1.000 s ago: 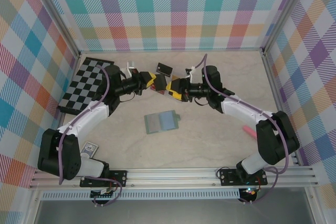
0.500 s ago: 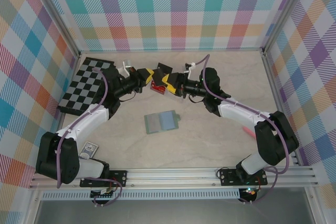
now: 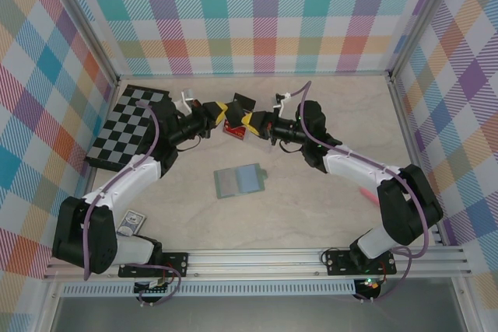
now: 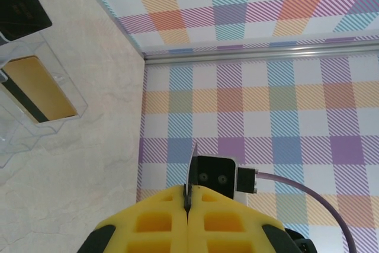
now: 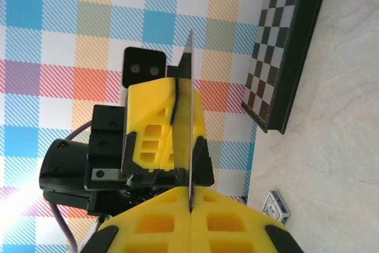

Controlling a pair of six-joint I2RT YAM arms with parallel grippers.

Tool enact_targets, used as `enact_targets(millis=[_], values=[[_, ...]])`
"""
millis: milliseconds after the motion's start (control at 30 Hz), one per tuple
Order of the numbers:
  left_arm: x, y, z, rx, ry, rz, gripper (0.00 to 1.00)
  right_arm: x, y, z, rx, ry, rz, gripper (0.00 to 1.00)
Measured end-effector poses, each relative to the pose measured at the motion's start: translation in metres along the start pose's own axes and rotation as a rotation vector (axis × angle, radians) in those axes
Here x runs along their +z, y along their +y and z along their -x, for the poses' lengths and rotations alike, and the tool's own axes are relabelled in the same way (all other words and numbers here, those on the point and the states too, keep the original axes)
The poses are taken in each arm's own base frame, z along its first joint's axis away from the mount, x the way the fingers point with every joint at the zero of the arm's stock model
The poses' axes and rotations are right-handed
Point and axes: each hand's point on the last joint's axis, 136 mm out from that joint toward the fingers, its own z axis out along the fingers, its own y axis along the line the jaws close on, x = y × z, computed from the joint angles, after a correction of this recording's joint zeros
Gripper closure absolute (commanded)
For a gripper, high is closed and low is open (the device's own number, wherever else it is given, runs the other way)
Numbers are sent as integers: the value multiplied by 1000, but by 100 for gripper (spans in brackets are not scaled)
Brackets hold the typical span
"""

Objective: Take the credit cards out of the card holder

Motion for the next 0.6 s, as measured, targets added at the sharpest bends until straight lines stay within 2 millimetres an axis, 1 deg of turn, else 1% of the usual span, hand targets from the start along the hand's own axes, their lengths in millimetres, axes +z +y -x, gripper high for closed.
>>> enact_targets(millis=[33, 100, 133, 167, 233, 300, 367, 433, 533, 600], values=[[-1, 3, -1, 4, 0, 15, 80, 0, -2, -1, -7, 1, -11, 100], [-5, 13, -3, 11, -3, 69, 66, -1, -8, -3, -34, 1, -49, 100], [-8, 18, -4, 21, -6, 98, 60, -3, -10, -3, -52, -3, -69, 100], [-12, 24, -5, 24, -10, 136, 51, -5, -13, -2, -74, -14, -96, 100], [-21, 35, -6, 51, -18, 220, 41, -10, -18, 1, -135, -32, -151, 100], [-31, 43, -3, 85, -35, 320, 28, -14, -20, 6, -215, -39, -205, 100], [-42, 49, -1, 131, -50, 397, 20, -15, -17, 11, -313, -33, -248, 100], [-55, 58, 2, 170, -71, 478, 15, -15, -10, 16, -431, -22, -275, 100], [-73, 77, 5, 215, -85, 594, 10, -10, -2, 26, -613, -1, -301, 100], [-82, 90, 6, 239, -82, 661, 9, -6, -5, 31, -709, 26, -325, 100]])
